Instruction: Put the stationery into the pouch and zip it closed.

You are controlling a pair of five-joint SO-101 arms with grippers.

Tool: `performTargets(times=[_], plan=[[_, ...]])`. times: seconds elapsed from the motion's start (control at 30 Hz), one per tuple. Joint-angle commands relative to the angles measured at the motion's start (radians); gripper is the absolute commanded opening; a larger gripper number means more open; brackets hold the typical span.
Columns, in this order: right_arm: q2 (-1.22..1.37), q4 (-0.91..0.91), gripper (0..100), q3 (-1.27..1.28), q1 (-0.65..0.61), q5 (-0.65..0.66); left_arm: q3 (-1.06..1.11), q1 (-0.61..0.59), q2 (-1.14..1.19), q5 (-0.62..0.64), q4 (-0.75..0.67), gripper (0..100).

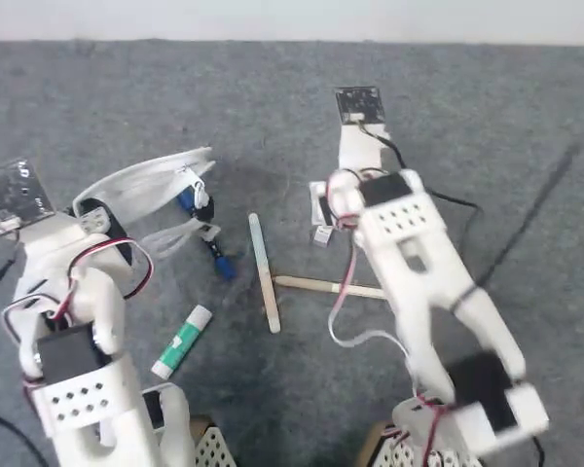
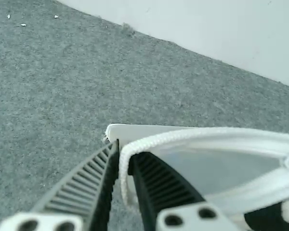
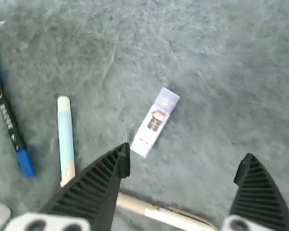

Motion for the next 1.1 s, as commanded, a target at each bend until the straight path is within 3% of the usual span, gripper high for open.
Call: performTargets(times=[0.0, 0.2, 0.37, 0.53, 0.77, 1.07], plan=[[0.088, -0.018, 33.2, -0.13, -0.021, -0.052, -0.024, -0.003, 0.005, 0.014, 0.0, 1], [0.272, -0.018, 33.0, -0.242, -0.038, -0.063, -0.024, -0.006, 0.006, 0.014, 0.0, 1], [0.395, -0.016, 32.9, -0.347, -0.033, -0.195, -0.024, -0.008, 0.006, 0.012, 0.0, 1], [0.506, -0.008, 32.4, -0.43, -0.01, -0.204, -0.024, -0.008, 0.006, 0.012, 0.0, 1], [0.613, -0.016, 14.1, -0.542, 0.048, -0.204, -0.024, -0.008, 0.006, 0.012, 0.0, 1], [0.659, 0.027, 12.2, -0.572, 0.051, -0.204, -0.015, -0.008, 0.005, 0.012, -0.003, 1]])
